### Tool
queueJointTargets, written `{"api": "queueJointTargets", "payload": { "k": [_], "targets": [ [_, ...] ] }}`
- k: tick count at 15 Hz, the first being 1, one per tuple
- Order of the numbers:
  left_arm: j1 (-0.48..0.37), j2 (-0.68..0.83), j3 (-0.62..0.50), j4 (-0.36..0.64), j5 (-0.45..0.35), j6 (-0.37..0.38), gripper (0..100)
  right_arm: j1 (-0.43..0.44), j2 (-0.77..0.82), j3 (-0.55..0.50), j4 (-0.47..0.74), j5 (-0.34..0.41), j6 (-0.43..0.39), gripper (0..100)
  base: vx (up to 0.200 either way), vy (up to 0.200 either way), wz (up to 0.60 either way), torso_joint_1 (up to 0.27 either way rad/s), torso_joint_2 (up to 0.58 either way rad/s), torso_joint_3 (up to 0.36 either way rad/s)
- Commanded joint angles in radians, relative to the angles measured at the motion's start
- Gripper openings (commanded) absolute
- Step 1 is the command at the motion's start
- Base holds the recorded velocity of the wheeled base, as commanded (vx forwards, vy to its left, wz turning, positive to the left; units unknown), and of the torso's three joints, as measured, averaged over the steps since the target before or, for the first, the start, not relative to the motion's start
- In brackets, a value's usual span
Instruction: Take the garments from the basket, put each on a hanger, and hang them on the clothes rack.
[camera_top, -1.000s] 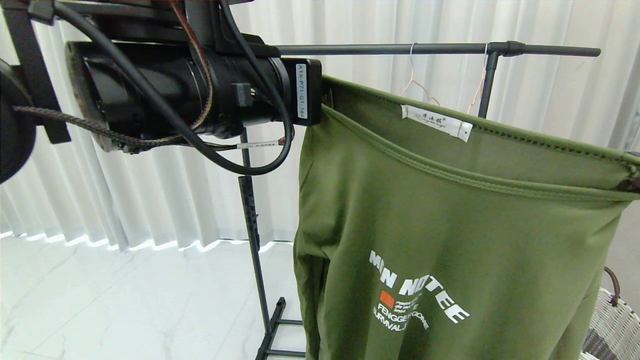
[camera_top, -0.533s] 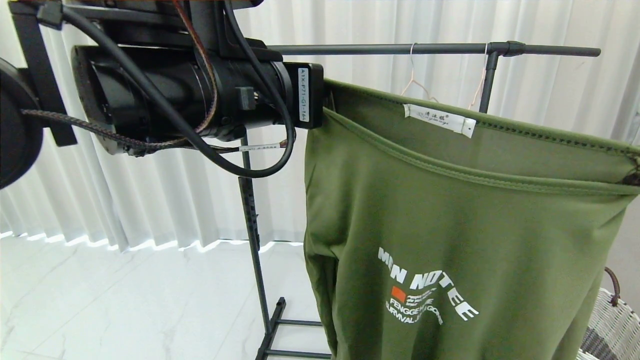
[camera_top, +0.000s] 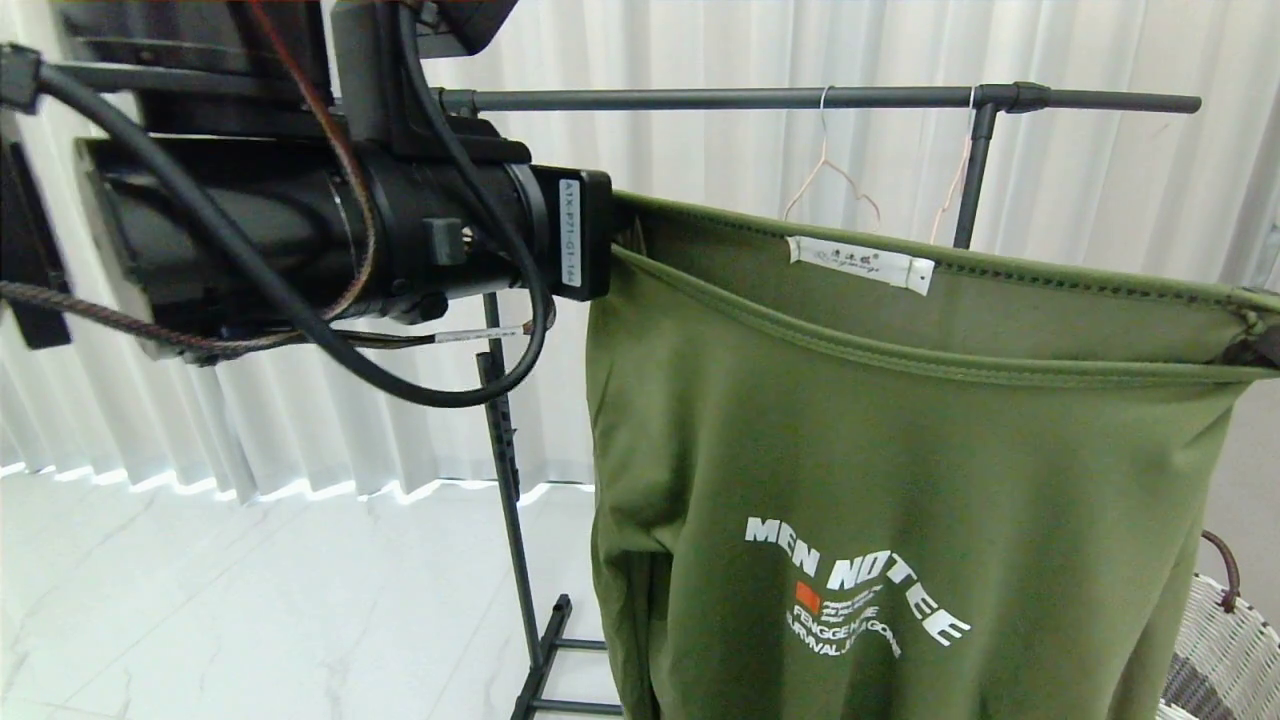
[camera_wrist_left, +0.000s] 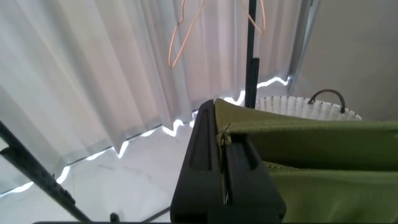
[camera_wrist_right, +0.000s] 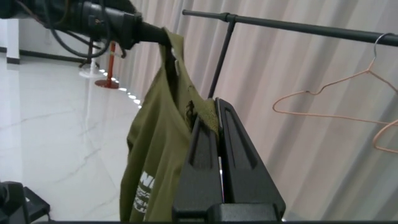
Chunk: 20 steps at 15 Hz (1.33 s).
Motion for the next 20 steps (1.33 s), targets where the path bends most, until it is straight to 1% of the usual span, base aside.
{"api": "queueJointTargets", "payload": {
  "k": [1, 4, 7, 10, 11, 15, 17, 18, 20],
  "targets": [
    [-0.001, -0.143, 0.129, 0.004, -0.001, 0.007, 0, -0.018, 0.061, -0.018, -0.001, -0.001, 0.0, 0, 0.0, 0.0, 0.0, 0.0, 0.0, 0.0],
    [-0.002, -0.266, 0.271, 0.004, -0.001, 0.024, 0, -0.056, 0.138, -0.055, -0.005, -0.001, 0.005, 0, 0.0, 0.0, 0.0, 0.0, 0.0, 0.0],
    [-0.002, -0.334, 0.332, 0.004, 0.001, 0.05, 0, -0.056, 0.168, -0.089, -0.007, -0.001, 0.019, 0, 0.0, 0.0, 0.0, 0.0, 0.0, 0.0],
    [-0.002, -0.352, 0.355, 0.004, 0.001, 0.05, 0, -0.056, 0.17, -0.091, -0.002, 0.001, 0.02, 0, 0.0, 0.0, 0.0, 0.0, 0.0, 0.0],
    [-0.002, -0.354, 0.355, 0.001, 0.001, 0.05, 0, -0.055, 0.167, -0.091, -0.002, 0.001, 0.02, 100, 0.0, 0.0, 0.0, 0.0, 0.0, 0.0],
    [-0.001, -0.375, 0.358, 0.001, 0.002, 0.05, 0, -0.055, 0.147, -0.072, -0.002, -0.001, 0.019, 100, 0.0, 0.0, 0.0, 0.0, 0.0, 0.0],
    [0.004, -0.39, 0.379, 0.004, 0.004, 0.05, 0, -0.06, 0.13, -0.055, -0.002, -0.002, 0.02, 100, 0.0, 0.0, 0.0, 0.0, 0.0, 0.0],
    [0.044, -0.409, 0.415, 0.004, 0.021, 0.05, 0, -0.078, 0.124, -0.04, 0.001, -0.006, 0.02, 100, 0.0, 0.0, 0.0, 0.0, 0.0, 0.0],
    [0.123, -0.441, 0.468, 0.004, 0.03, 0.048, 0, -0.141, 0.134, -0.031, 0.007, -0.006, 0.02, 100, 0.0, 0.0, 0.0, 0.0, 0.0, 0.0]
  ]
}}
